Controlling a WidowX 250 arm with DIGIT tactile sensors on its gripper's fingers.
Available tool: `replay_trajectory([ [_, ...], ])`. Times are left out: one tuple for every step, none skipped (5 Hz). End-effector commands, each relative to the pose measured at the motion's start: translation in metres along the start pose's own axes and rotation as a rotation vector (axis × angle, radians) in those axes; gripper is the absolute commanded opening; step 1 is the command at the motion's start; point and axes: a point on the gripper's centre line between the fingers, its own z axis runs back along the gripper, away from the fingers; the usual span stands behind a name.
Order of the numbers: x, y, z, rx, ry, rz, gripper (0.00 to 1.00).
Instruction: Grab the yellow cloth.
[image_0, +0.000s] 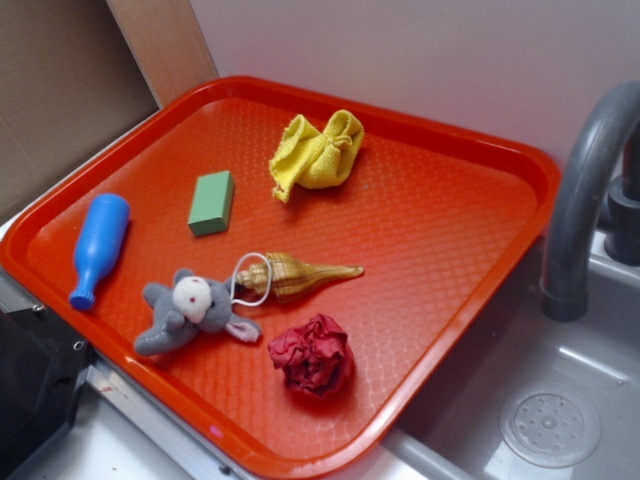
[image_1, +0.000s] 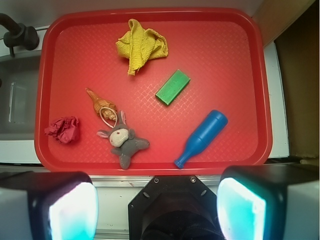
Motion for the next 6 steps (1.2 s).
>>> replay_trajectory([
  [0.000, 0.000, 0.000, 0.000, 0.000, 0.000, 1.00],
  [0.032, -0.027, -0.025, -0.065, -0.036, 0.006, 1.00],
  [0.061, -0.041, -0.052, -0.039, -0.166, 0.069, 1.00],
  [0.084, -0.048, -0.082, -0.036, -0.191, 0.096, 1.00],
  [0.110, -0.054, -0.118, 0.003, -0.238, 0.127, 1.00],
  [0.138, -0.052, -0.151, 0.050, -0.250, 0.123, 1.00],
])
